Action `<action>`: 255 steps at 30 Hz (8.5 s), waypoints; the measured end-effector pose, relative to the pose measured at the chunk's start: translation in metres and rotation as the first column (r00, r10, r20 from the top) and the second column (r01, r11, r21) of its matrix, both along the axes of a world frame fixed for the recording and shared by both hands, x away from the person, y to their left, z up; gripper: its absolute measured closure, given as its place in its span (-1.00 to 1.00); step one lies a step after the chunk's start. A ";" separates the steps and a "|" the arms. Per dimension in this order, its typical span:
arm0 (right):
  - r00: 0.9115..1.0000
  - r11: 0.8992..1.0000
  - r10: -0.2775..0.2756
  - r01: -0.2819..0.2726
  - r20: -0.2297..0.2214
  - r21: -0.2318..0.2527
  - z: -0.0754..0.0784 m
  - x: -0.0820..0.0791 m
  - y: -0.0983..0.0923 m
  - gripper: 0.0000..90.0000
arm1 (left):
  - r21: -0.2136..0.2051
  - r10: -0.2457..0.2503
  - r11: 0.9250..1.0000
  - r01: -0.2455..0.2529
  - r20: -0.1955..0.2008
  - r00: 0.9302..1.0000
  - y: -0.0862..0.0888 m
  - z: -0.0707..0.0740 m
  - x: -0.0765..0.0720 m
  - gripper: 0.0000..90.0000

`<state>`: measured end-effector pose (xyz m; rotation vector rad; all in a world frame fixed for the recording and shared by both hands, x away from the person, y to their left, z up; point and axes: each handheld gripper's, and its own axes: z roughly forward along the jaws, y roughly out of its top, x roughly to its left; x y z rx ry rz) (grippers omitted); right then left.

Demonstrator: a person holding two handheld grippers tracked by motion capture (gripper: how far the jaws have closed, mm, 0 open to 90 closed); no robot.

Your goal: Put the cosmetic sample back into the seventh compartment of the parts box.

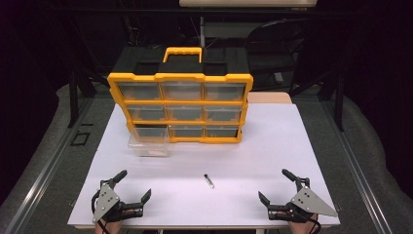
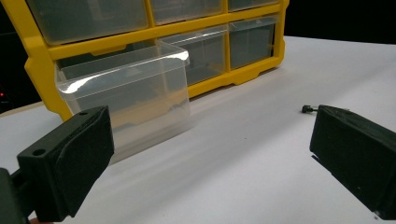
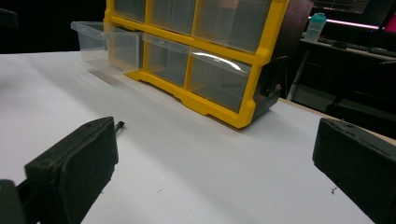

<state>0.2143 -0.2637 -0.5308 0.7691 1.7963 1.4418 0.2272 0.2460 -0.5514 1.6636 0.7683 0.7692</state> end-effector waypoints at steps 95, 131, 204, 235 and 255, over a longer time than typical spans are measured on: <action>0.853 0.971 0.004 -0.128 -0.522 -0.201 -0.005 0.070 0.138 -1.00 | 0.021 0.010 1.000 -0.009 -0.054 0.998 0.001 -0.002 0.004 -1.00; 0.764 0.941 -0.049 -0.181 -0.643 -0.286 -0.018 0.098 0.182 0.52 | 0.033 0.004 0.999 -0.002 -0.070 0.998 0.001 -0.002 0.006 -1.00; 0.914 0.989 0.016 -0.074 -0.406 -0.126 0.008 0.084 0.160 0.80 | 0.038 -0.005 0.999 0.008 -0.071 0.997 -0.001 -0.002 0.006 -1.00; 0.952 0.992 0.039 -0.072 -0.303 -0.101 0.019 0.078 0.157 0.80 | 0.042 -0.004 0.999 0.007 -0.072 0.997 -0.001 -0.003 0.007 -1.00; 0.964 0.995 0.029 -0.053 -0.263 -0.084 0.026 0.079 0.155 0.80 | 0.038 -0.003 0.999 0.006 -0.073 0.997 -0.002 -0.003 0.007 -1.00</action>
